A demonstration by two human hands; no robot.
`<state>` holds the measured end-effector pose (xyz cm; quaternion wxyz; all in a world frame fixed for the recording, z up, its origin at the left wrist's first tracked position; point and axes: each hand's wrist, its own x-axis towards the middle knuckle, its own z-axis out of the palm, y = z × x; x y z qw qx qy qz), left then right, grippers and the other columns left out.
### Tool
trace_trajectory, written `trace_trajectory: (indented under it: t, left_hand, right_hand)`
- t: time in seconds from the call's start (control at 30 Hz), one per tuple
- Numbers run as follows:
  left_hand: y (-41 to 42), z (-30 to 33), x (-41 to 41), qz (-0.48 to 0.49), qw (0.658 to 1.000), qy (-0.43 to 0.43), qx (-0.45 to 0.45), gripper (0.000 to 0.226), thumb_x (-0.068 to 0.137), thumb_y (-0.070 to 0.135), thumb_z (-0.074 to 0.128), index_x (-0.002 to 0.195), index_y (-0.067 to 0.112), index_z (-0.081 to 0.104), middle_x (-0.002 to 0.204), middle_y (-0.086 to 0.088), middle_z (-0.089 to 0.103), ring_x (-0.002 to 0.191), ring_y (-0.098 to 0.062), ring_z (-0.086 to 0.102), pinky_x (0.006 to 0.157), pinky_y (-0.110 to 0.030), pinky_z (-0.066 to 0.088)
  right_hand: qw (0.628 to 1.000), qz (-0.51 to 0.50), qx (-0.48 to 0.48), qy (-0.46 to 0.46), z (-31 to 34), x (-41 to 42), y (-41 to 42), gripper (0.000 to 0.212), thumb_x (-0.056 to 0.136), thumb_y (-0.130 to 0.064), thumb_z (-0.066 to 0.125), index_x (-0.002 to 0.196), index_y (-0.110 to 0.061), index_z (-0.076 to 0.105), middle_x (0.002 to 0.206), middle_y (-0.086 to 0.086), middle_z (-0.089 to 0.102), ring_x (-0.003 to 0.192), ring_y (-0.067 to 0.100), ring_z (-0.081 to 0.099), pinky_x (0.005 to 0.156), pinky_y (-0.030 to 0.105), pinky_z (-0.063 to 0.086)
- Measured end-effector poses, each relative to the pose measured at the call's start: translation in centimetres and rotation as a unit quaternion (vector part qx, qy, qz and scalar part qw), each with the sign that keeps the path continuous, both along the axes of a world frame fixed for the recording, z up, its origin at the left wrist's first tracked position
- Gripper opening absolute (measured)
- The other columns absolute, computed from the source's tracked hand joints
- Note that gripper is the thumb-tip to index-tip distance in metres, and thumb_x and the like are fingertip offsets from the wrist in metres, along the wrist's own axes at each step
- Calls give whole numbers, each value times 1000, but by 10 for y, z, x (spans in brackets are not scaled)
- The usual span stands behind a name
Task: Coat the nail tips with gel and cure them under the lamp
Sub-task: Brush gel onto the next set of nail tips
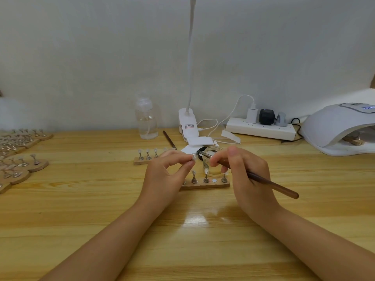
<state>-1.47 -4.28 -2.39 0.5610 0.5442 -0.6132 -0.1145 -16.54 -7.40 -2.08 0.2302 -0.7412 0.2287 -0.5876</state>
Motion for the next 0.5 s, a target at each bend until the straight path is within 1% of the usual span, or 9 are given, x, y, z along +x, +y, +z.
trace_trajectory:
  t: [0.07, 0.17, 0.23, 0.3, 0.33, 0.43, 0.5]
  left_hand:
    - [0, -1, 0, -7, 1000, -14, 7, 18, 78, 6, 67, 86, 21, 70, 84, 7, 66, 85, 0, 58, 77, -3, 38]
    - [-1, -1, 0, -11, 1000, -18, 5, 20, 78, 5, 67, 88, 21, 69, 84, 5, 66, 85, -2, 58, 76, -3, 38]
    - [-1, -1, 0, -11, 1000, -20, 4, 21, 77, 4, 67, 90, 21, 69, 85, 4, 66, 85, -2, 59, 77, -4, 38]
    - [-1, -1, -1, -12, 1000, -22, 6, 22, 78, 4, 67, 90, 23, 69, 86, 5, 66, 86, 0, 58, 77, -3, 38]
    - [-1, -1, 0, -12, 1000, -24, 5, 23, 78, 5, 67, 90, 25, 68, 86, 6, 65, 86, 1, 57, 77, -3, 37]
    - [-1, -1, 0, -8, 999, -33, 3, 25, 78, 4, 66, 90, 26, 68, 86, 7, 65, 85, 2, 57, 77, -2, 37]
    - [-1, -2, 0, -4, 999, -40, -5, 24, 78, 4, 66, 90, 25, 68, 87, 7, 65, 86, 1, 57, 78, -2, 37]
  right_hand:
    - [1000, -6, -9, 12, 0, 1, 0, 36, 92, -29, 31, 78, -21, 64, 73, -9, 64, 71, -6, 58, 63, 6, 41]
    - [999, -18, -19, 29, 0, 1, 0, 38, 92, -30, 32, 79, -19, 66, 74, -11, 64, 71, -7, 57, 64, 7, 41]
    - [1000, -1, 3, 23, -2, 1, -1, 42, 92, -33, 32, 72, -19, 67, 68, -11, 64, 64, -5, 59, 61, 8, 42]
    - [999, 26, 35, -5, -3, 1, 0, 44, 90, -37, 32, 65, -22, 65, 58, -7, 63, 55, 0, 59, 57, 11, 42]
    - [999, 29, 35, -15, -3, 1, 0, 44, 90, -37, 32, 64, -23, 64, 56, -6, 62, 54, 1, 58, 56, 12, 42]
    - [1000, 3, 3, -9, 0, 1, -1, 40, 92, -32, 31, 71, -23, 65, 64, -9, 63, 60, -4, 58, 58, 10, 42]
    - [1000, 3, 10, 1, 0, 2, -2, 41, 91, -33, 32, 71, -22, 65, 65, -9, 63, 61, -5, 58, 58, 8, 41]
